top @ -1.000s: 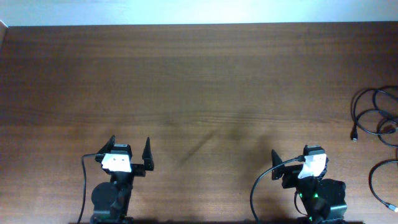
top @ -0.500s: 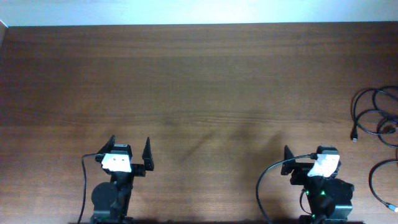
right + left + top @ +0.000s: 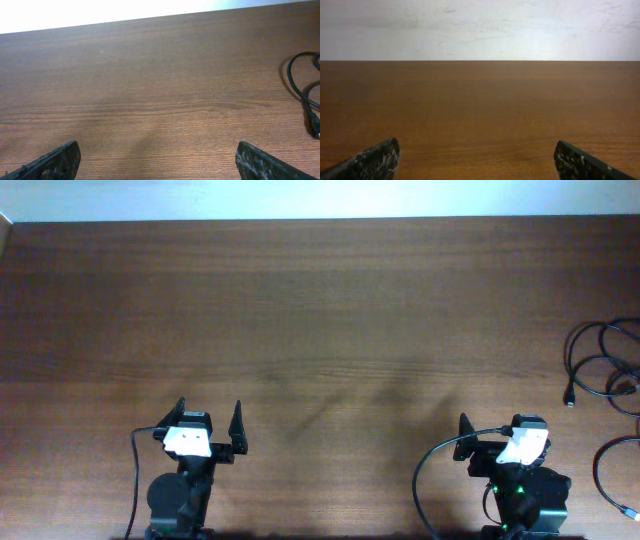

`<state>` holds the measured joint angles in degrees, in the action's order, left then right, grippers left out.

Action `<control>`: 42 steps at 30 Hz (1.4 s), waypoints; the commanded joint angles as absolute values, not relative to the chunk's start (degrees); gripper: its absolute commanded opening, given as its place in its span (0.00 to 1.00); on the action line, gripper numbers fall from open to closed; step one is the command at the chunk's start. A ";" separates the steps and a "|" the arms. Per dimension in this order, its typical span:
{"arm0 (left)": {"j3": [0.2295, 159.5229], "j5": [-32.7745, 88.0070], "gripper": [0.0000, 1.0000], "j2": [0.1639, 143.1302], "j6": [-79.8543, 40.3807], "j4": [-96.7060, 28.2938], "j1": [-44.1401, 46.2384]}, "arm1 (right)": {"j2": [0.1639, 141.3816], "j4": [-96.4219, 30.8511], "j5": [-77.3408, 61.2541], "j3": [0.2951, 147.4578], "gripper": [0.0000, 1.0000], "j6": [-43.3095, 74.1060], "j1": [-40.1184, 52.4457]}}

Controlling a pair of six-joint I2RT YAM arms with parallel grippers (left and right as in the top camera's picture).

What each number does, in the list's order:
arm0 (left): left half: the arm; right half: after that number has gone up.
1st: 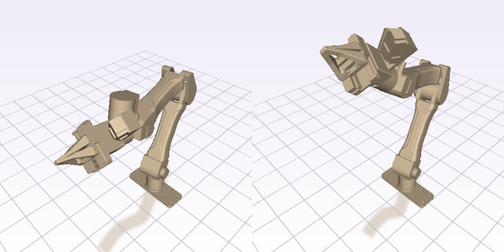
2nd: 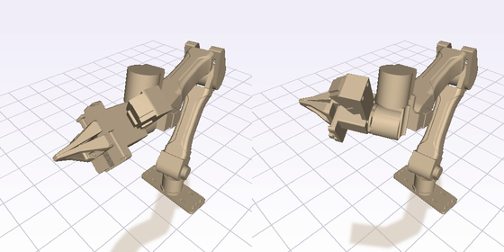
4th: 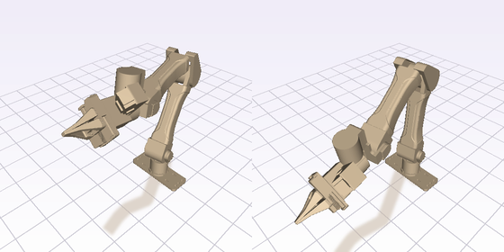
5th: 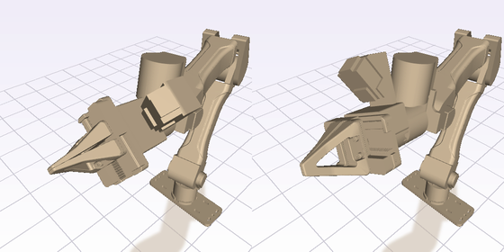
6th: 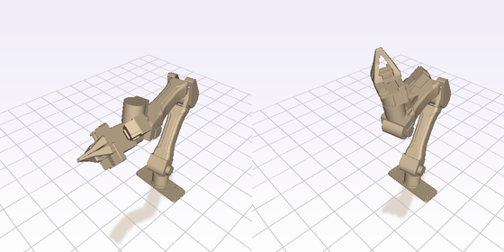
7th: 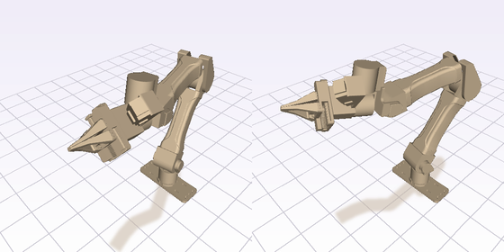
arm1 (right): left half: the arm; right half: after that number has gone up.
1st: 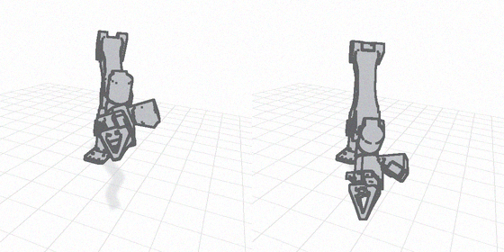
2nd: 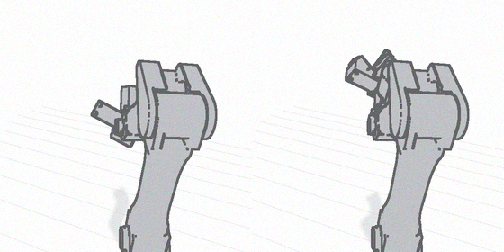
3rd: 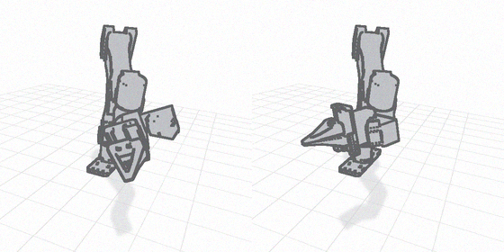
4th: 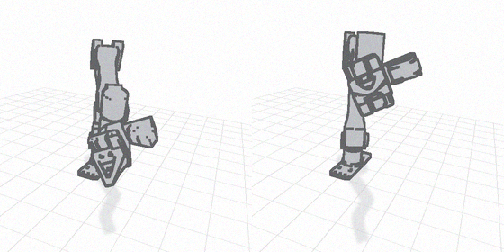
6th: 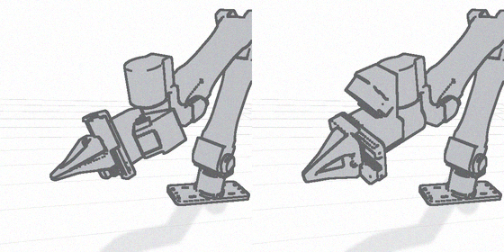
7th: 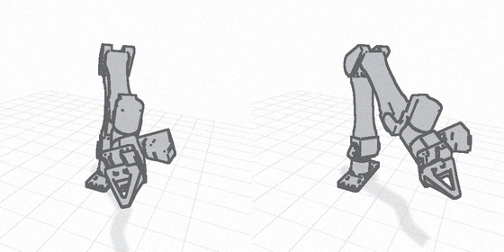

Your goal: Untangle cables

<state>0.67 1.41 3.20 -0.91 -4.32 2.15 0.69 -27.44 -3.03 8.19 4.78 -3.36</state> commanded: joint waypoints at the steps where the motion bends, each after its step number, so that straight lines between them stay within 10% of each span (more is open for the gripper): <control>1: 0.51 0.62 0.99 2.48 -0.38 -4.78 1.91 | 0.25 -27.57 -3.14 7.77 0.99 5.41 -3.73; 42: 0.54 0.60 0.99 0.30 -0.40 -4.80 1.85 | 0.25 -27.59 -3.16 7.77 0.99 5.41 -1.85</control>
